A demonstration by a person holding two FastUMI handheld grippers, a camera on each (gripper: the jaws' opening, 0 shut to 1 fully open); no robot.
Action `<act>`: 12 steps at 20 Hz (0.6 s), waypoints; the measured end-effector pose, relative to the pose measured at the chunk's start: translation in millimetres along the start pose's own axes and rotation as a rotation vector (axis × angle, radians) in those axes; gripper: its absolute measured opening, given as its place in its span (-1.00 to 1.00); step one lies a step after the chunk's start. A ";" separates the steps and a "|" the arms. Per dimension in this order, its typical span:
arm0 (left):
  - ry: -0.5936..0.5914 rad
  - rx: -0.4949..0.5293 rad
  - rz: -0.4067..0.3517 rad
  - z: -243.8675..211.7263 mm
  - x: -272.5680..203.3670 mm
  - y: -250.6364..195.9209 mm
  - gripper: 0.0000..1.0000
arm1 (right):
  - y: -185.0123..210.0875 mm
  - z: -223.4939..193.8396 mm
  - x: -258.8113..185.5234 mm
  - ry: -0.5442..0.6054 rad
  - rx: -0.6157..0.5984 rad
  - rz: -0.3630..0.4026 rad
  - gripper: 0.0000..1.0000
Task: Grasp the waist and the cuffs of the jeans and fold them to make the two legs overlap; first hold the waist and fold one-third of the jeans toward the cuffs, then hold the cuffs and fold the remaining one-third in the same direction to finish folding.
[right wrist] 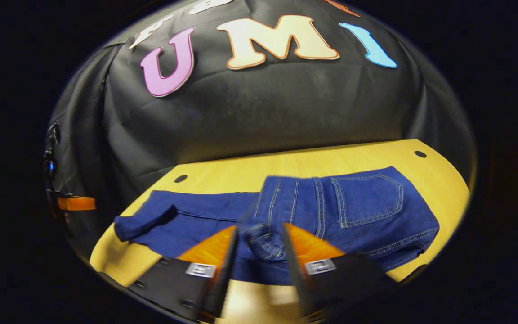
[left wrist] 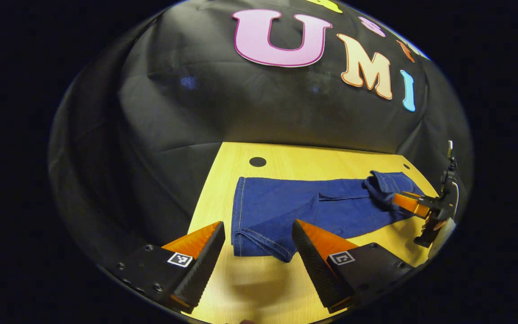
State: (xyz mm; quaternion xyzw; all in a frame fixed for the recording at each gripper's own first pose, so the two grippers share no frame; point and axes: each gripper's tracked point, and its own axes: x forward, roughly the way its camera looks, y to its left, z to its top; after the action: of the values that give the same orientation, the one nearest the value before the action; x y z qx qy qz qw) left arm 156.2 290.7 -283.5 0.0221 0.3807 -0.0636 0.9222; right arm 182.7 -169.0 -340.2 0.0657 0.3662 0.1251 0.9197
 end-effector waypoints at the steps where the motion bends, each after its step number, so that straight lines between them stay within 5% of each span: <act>1: 0.008 0.003 -0.010 -0.6 6.2 0.8 0.88 | 0.6 6.2 -12.5 -0.032 -0.013 -0.005 1.00; 12: 0.253 -0.020 -0.052 -61.1 98.6 9.4 0.91 | -65.4 53.6 -98.5 -0.092 -0.018 -0.171 0.95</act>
State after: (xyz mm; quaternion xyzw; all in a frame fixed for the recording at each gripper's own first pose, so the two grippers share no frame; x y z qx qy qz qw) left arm 183.9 295.6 -396.4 0.0108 0.4951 -0.0803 0.8651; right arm 162.5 -260.8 -250.6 0.0314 0.3267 0.0463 0.9435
